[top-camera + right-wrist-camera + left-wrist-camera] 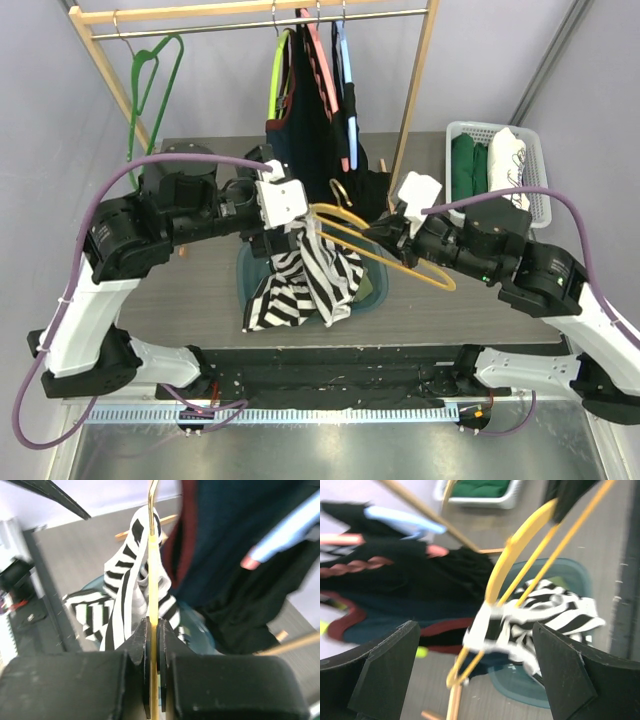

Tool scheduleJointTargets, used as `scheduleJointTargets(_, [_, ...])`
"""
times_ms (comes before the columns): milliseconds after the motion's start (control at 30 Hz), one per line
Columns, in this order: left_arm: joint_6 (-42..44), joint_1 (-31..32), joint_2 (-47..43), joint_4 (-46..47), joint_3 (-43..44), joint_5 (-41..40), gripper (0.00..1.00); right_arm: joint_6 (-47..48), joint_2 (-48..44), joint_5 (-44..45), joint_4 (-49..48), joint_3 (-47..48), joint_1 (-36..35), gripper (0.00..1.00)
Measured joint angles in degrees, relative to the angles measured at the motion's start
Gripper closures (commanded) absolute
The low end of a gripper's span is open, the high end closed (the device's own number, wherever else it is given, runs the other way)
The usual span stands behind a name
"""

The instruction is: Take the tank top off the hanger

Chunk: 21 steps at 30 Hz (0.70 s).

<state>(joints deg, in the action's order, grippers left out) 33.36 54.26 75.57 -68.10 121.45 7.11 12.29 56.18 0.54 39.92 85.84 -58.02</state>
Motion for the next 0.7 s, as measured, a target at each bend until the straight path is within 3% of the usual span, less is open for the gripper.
scheduleJointTargets(333, [-3.2,0.0,-6.7,13.7,-21.1,-19.7,0.08,-6.7,-7.8,7.8,-7.1,-4.3,0.0,0.99])
scheduleJointTargets(533, [-8.7,0.0,-3.2,15.5,-19.7,-20.5,0.05,-9.7,-7.9,7.1,-9.7,-5.9,0.0,0.99])
scheduleJointTargets(700, [-14.6,-0.1,-0.6,15.0,-14.3,-16.2,0.03,-10.8,-7.8,6.9,-11.6,-7.4,0.0,0.99])
